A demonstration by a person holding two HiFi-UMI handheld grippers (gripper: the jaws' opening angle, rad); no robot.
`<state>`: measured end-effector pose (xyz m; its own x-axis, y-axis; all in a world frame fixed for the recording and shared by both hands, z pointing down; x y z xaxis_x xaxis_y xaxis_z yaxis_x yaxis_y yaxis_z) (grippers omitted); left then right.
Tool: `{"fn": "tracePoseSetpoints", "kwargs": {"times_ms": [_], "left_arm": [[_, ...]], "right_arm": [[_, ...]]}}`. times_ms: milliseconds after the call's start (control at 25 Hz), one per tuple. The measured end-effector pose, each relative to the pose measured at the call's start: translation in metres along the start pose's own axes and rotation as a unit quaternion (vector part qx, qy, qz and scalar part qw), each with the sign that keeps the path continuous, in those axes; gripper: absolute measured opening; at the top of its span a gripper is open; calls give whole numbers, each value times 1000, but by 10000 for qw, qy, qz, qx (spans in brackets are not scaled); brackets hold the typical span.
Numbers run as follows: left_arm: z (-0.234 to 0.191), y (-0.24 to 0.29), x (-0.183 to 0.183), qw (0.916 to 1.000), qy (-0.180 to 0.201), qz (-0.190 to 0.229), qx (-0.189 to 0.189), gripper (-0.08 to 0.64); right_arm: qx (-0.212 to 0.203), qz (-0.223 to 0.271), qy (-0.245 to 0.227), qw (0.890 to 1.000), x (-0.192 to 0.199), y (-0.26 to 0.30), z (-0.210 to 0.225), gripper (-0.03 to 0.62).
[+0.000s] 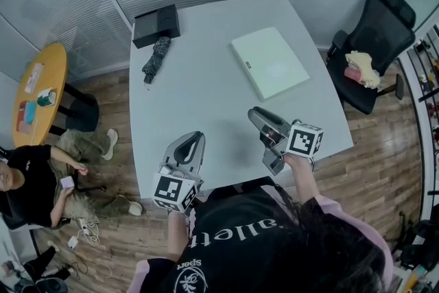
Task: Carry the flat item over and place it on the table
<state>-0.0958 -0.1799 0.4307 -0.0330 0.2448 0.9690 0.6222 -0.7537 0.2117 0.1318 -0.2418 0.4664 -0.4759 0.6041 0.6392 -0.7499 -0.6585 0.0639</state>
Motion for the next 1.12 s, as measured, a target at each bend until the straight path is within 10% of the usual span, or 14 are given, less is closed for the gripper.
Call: {"fn": "tracePoseSetpoints", "kwargs": {"times_ms": [1120], "left_arm": [[22, -45, 20, 9985, -125, 59, 526, 40]], "right_arm": [[49, -321, -704, 9970, 80, -25, -73, 60]]}}
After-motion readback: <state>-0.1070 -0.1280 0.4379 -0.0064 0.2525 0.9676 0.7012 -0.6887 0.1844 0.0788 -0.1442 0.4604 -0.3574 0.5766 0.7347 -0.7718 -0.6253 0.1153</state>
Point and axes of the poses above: the fingertips, and each gripper's own axes: y forward along the fingers, z to its right, x out of its underside, the point moved 6 cm from there along -y, backward along the fingers, and after that the axes turned 3 degrees about -y, right-handed, at the moved point
